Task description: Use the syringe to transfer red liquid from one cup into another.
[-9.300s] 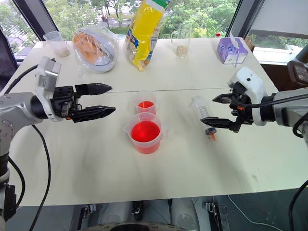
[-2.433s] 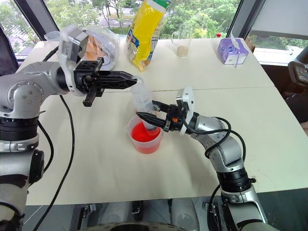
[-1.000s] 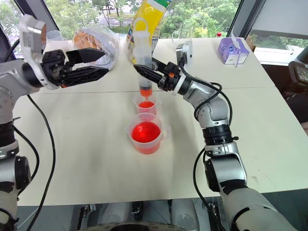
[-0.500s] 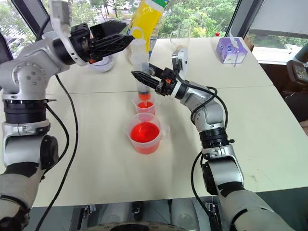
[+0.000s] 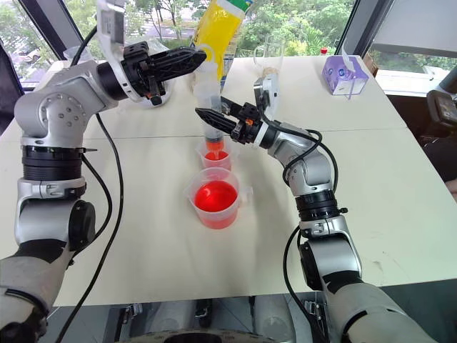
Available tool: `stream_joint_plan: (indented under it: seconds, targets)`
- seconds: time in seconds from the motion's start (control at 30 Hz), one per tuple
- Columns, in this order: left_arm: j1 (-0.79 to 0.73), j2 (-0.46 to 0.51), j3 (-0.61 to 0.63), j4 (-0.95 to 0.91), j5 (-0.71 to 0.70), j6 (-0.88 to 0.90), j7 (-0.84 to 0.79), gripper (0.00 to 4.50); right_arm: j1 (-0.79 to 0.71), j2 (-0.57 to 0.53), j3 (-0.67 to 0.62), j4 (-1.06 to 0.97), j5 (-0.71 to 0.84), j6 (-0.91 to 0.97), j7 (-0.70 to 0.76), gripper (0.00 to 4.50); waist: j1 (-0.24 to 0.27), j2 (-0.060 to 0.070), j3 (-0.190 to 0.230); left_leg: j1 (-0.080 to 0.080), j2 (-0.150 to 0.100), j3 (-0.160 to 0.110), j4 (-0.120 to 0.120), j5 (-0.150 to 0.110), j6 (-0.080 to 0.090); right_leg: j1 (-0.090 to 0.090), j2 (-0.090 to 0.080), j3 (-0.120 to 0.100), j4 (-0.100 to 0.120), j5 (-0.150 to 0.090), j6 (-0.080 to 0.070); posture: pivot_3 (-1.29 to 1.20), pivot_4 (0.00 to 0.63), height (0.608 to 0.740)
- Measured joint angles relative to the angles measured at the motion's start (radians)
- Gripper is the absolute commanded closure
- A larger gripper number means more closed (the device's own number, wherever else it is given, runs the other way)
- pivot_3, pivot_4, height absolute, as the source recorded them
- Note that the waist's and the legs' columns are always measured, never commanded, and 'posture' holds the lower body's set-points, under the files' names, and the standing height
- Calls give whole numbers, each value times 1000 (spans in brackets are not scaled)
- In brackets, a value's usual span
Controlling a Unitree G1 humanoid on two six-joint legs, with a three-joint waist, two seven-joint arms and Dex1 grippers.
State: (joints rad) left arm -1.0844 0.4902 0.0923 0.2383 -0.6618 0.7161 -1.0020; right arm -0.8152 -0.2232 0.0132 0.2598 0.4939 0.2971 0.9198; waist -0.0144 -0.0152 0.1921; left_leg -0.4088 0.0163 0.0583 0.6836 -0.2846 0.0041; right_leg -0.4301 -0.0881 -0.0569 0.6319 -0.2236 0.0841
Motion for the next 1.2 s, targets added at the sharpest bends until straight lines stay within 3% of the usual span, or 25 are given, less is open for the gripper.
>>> stream_joint_plan:
  seconds: [1.2]
  targets:
    - [126, 37, -20, -121, 65, -73, -55, 4480, -51, -4, 18, 42, -19, 7, 34, 3071, 0, 0, 0, 0, 0, 0, 0, 0, 0, 0, 0, 0, 0, 0, 0, 0, 150, 740]
